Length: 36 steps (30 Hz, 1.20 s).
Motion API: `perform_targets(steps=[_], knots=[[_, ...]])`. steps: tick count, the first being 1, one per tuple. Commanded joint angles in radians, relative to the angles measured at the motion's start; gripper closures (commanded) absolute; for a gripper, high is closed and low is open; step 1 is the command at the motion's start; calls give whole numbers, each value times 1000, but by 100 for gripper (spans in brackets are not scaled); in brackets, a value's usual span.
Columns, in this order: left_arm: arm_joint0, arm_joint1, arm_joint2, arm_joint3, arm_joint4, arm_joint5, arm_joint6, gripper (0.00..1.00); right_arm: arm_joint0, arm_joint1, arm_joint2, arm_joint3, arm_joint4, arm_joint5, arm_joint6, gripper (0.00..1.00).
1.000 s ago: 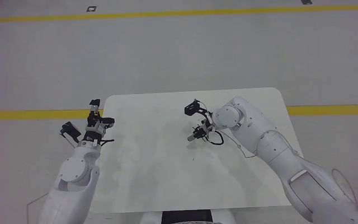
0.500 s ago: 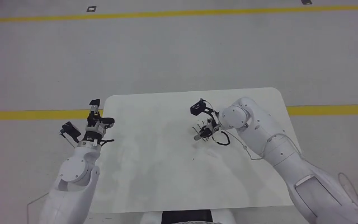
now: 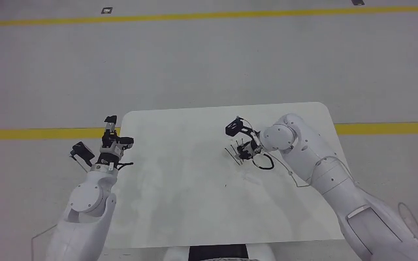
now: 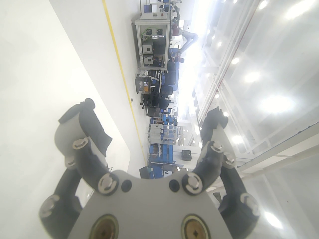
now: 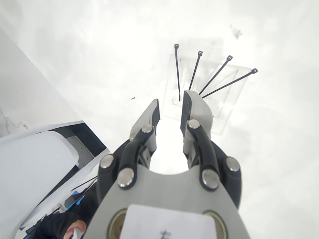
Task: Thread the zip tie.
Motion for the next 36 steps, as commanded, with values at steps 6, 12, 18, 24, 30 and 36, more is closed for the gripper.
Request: perform_targets(steps=[6,12,18,24,30,36], knots=[[0,0,0,0,0,0,0,0,22,-12,-32,46,-1,0,-25,86],[0,0,0,0,0,0,0,0,41,-26,-62,88,-4,0,-51,84],[0,0,0,0,0,0,0,0,66,-45,-93,137,-14,18,-78,80],[0,0,0,0,0,0,0,0,84,-61,-114,175,-14,18,-94,84],[0,0,0,0,0,0,0,0,101,-75,-128,214,-10,19,-104,84],[0,0,0,0,0,0,0,0,111,-85,-136,240,-7,17,-114,86]])
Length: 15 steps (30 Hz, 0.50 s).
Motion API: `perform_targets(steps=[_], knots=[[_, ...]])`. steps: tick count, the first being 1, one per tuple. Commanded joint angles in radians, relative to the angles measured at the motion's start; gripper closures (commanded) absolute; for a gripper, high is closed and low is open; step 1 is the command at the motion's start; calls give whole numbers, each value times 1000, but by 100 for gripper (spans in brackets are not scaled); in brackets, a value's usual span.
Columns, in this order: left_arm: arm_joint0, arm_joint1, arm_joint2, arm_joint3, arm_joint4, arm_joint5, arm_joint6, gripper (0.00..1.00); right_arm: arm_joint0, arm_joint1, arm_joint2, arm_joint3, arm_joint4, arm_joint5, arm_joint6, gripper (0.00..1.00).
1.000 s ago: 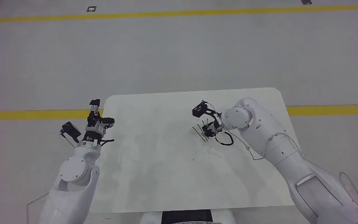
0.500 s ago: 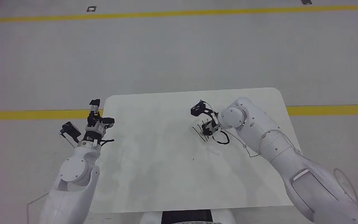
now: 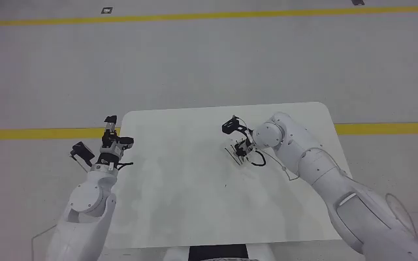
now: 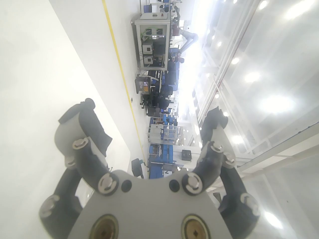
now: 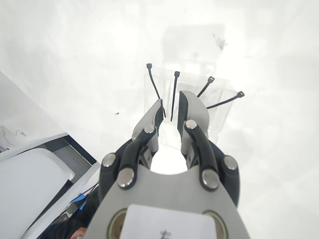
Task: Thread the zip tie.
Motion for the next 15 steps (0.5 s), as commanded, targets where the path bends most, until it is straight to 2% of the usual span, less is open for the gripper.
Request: perform_targets(steps=[1,15], knots=[[0,0,0,0,0,0,0,0,2,-3,-2,8,2,-1,-3,86],[0,0,0,0,0,0,0,0,16,-23,-15,50,10,-6,-7,89]])
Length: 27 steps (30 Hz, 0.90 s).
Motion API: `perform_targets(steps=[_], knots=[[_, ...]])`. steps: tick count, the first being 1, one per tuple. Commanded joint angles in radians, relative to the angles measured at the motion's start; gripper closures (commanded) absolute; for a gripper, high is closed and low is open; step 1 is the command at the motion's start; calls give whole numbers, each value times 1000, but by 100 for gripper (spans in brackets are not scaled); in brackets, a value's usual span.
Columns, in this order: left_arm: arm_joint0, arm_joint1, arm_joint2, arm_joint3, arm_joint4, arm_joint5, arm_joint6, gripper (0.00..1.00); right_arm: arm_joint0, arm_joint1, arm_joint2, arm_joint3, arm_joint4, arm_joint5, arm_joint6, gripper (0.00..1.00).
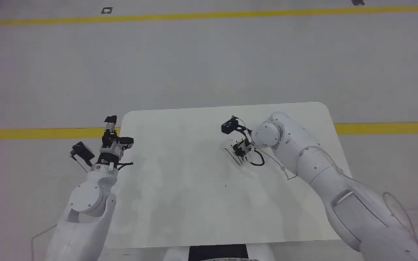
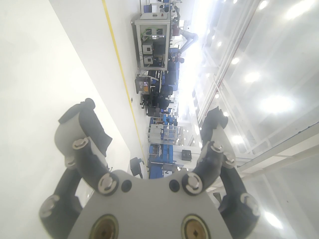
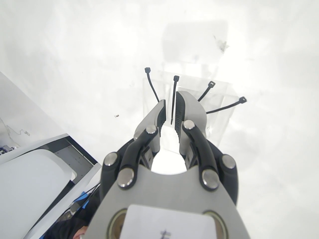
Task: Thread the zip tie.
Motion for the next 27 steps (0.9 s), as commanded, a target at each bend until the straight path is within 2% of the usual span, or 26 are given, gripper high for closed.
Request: perform_targets(steps=[1,8,10,11,18,27], knots=[[0,0,0,0,0,0,0,0,1,-2,-1,5,1,0,-1,89],[0,0,0,0,0,0,0,0,6,-10,-4,24,5,-6,-1,90],[0,0,0,0,0,0,0,0,7,-12,-4,28,6,-7,-1,94],[0,0,0,0,0,0,0,0,8,-12,-4,30,6,-7,-1,100],[0,0,0,0,0,0,0,0,10,-15,0,37,7,-11,-5,100],[0,0,0,0,0,0,0,0,-12,12,45,-36,1,-11,-3,100]])
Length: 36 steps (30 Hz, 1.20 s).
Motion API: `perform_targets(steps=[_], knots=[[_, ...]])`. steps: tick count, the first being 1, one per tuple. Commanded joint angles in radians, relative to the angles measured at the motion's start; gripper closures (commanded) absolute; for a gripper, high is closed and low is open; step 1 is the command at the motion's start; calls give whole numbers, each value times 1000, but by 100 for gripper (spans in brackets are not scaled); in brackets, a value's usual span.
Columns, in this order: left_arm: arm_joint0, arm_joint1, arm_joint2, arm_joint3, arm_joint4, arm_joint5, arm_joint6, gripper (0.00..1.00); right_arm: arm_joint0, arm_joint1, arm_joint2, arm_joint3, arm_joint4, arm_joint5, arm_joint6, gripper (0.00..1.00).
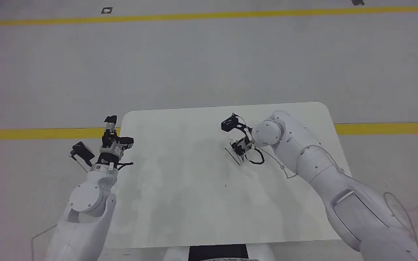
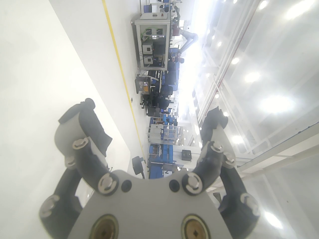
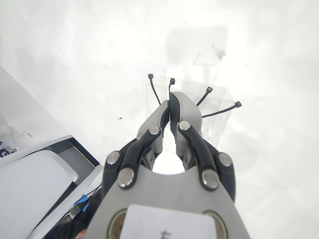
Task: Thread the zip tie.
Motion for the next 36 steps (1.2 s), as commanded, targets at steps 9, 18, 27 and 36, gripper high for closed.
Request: perform_targets(steps=[9,18,27,36], knots=[[0,0,0,0,0,0,0,0,-97,84,170,-221,15,0,24,100],[0,0,0,0,0,0,0,0,-265,190,345,-493,233,0,24,100],[0,0,0,0,0,0,0,0,-308,258,377,-593,477,0,58,100],[0,0,0,0,0,0,0,0,-308,258,377,-593,477,0,58,100]])
